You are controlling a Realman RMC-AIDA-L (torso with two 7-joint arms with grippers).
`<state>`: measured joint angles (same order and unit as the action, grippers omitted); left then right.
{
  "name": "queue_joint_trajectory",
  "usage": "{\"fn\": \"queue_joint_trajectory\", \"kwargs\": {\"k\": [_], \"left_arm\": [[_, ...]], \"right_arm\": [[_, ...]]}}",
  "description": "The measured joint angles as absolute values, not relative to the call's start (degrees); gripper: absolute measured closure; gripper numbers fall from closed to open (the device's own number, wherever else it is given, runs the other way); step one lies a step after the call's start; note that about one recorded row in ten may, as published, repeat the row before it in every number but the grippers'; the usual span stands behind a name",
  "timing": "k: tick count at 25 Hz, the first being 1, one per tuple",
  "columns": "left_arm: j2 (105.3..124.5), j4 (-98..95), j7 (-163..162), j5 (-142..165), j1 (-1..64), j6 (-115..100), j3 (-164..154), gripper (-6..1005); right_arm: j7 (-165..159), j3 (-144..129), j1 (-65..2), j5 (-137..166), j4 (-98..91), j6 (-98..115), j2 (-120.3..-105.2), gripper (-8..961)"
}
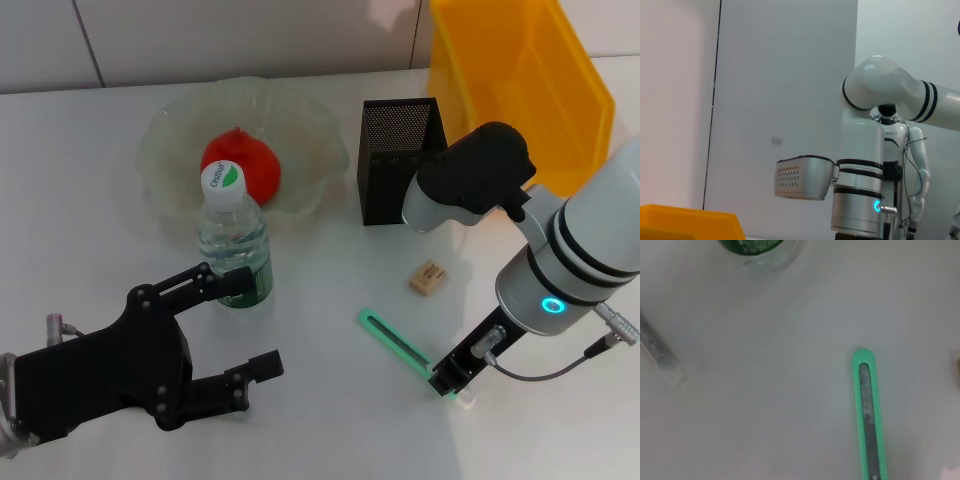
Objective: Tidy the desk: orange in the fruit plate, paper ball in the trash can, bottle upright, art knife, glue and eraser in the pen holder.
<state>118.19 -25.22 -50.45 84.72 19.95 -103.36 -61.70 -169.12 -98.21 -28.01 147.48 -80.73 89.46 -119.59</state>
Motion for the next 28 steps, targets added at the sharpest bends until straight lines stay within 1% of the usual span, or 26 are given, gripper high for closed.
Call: {"fn": "queue_joint_trajectory", "kwargs": {"k": [2,7,23,28], "left_arm": [[118.17,-25.22,-50.45,84.73,19.94,-103.36,-61.7,221],[118.13,-25.22,-50.45,84.72,19.65,-103.37,-61.66,222],[118.13,-25.22,-50.45,84.72,19.65,-103.75,-61.7,225],[118.13,-25.22,-50.45,84.72,19.89,-104.11,-61.42,226]], "right_arm": [[-169.11,-98.0,-27.73,147.48,-81.39,89.53,-119.54,786],[-168.72,-96.25,-25.59,147.48,-86.1,91.34,-119.34,786],[-166.93,-92.06,-23.18,147.48,-91.92,95.32,-119.26,785],[-163.67,-86.18,-22.84,147.53,-99.75,101.65,-119.27,785]]}}
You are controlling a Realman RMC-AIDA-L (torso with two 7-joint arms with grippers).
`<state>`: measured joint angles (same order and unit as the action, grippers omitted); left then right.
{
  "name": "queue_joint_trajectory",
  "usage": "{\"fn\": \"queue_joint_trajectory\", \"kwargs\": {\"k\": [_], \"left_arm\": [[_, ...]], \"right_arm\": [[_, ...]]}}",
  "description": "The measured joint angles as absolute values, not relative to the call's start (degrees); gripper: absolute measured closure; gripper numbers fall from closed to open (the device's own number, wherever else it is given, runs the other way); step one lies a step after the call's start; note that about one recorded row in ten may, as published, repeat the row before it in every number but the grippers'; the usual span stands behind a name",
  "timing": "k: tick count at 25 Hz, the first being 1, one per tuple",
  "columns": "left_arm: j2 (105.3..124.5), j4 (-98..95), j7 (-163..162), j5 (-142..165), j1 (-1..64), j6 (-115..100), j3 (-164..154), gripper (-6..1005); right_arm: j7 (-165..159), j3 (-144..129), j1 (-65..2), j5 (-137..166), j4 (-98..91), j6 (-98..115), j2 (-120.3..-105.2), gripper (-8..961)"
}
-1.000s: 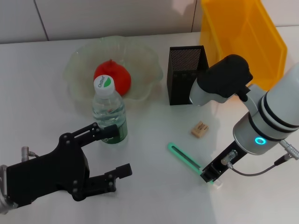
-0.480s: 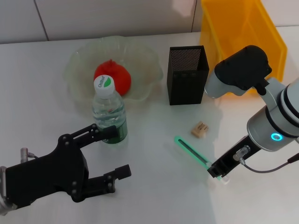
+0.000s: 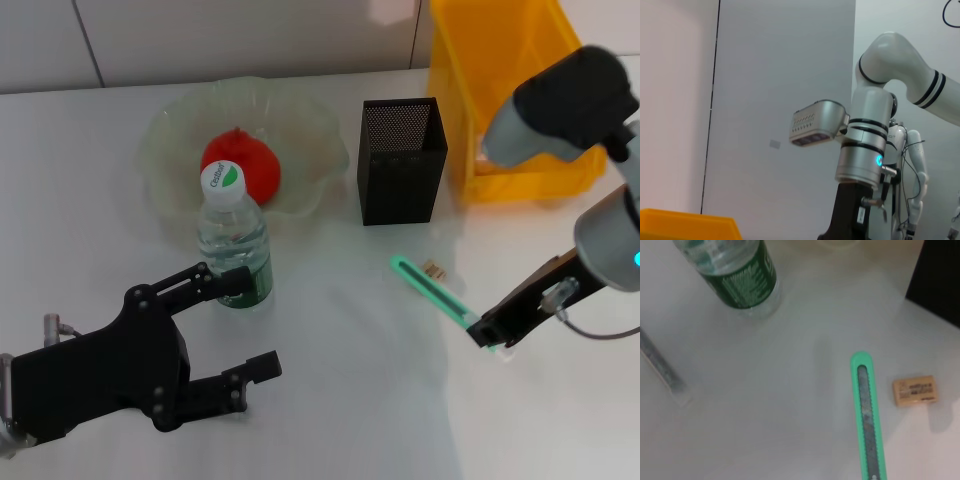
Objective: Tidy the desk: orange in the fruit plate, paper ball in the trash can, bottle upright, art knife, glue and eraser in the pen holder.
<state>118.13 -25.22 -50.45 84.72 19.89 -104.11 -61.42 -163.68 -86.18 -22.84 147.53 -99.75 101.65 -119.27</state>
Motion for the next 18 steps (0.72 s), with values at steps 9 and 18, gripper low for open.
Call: {"fn": "queue_joint_trajectory", "kwargs": {"k": [9,18], "left_arm": [[118.23,-25.81,-50.57,84.72,20.4,-104.15,-61.34,227],[118.42,-25.84,-50.61,84.54,20.63,-104.08,-61.68,229]], "right_arm": [[-152.8,-79.92,-25.64,158.58,-114.16,111.16,-119.11,785],[-148.32,-79.78,-29.4,165.76,-117.73,111.37,-119.0,785]]}}
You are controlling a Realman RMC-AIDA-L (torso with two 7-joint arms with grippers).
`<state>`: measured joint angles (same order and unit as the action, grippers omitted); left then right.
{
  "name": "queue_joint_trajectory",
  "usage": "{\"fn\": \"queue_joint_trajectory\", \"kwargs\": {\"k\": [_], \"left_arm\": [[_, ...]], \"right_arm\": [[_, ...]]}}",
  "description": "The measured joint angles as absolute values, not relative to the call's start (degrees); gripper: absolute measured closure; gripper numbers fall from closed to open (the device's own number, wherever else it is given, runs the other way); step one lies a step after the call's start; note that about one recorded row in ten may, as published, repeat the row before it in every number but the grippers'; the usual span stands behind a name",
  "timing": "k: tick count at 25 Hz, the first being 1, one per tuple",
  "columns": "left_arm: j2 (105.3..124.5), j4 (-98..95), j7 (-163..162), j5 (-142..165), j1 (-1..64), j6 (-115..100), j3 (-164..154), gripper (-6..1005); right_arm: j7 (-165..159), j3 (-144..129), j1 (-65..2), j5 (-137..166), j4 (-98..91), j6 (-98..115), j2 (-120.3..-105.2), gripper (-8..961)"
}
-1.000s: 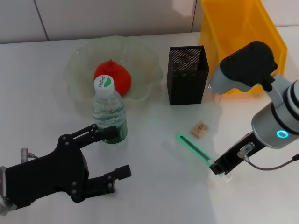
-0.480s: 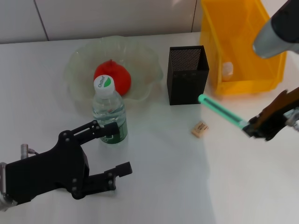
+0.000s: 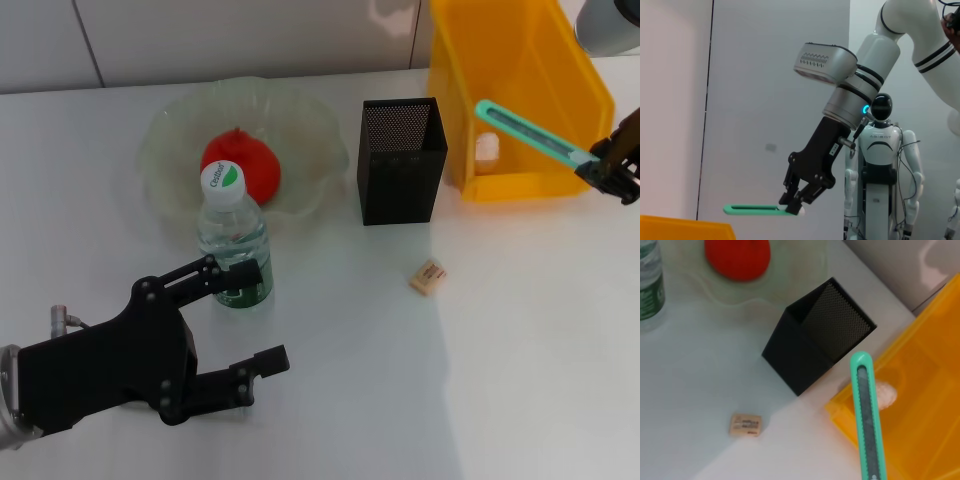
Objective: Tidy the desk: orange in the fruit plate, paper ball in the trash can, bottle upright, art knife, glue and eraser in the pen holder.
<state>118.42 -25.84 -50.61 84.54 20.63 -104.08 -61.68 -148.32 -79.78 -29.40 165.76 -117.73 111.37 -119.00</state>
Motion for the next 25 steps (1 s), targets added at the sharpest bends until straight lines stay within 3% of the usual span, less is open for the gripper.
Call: {"fn": "queue_joint_trajectory", "kwargs": {"k": [14,25], "left_arm": [[118.51,-25.75,-50.63,84.2,20.22,-104.63,-61.58,231],[118.75,-25.37,-49.92,84.02,19.91,-104.68,-61.17,233]], "right_arm": [[-126.88,-79.27,-33.87,167.38,-117.67,108.43,-117.66,784],[-108.98,-77.47,-32.23,167.41,-116.71,95.31,-118.12,784]]}}
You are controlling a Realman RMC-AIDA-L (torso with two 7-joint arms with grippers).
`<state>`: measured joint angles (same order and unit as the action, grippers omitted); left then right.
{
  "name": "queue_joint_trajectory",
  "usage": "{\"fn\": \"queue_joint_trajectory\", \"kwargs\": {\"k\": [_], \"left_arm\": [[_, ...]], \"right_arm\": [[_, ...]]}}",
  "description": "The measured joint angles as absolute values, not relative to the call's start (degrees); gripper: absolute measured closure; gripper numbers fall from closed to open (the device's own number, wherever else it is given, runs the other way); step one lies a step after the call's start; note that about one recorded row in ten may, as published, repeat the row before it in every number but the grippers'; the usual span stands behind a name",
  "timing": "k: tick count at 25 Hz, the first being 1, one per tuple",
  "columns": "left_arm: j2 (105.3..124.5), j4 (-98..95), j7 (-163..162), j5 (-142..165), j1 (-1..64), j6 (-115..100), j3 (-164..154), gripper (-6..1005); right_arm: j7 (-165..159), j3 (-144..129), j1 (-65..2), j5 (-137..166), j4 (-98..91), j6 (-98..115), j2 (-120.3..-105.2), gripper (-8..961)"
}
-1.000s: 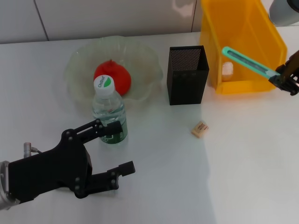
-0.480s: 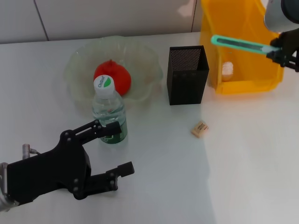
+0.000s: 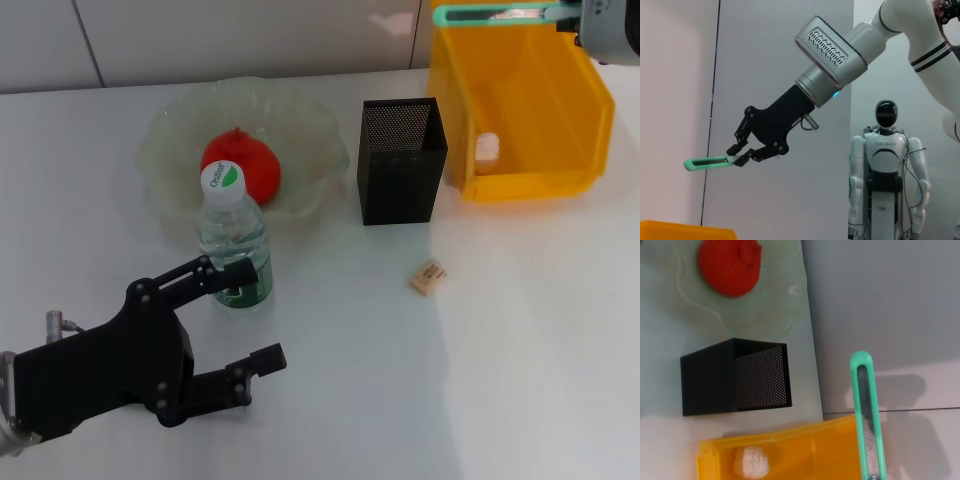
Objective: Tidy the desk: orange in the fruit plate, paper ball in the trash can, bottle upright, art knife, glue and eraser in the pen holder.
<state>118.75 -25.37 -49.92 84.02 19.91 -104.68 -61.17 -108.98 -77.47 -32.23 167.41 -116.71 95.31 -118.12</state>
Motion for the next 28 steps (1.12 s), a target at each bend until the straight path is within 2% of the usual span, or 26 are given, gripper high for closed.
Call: {"fn": "queue_joint_trajectory", "kwargs": {"k": [10,28], "left_arm": [[118.88,-24.02,-47.63,80.81,19.68,-104.62,-61.58,235],[118.66,-23.9,-48.19,80.94,19.68,-104.81,-62.5,238]], "right_arm": [[-96.56,-77.91,-31.1,167.43,-113.36,90.86,-118.3,784],[-86.56,-81.64,-33.66,167.55,-104.97,87.36,-117.01,784]]}}
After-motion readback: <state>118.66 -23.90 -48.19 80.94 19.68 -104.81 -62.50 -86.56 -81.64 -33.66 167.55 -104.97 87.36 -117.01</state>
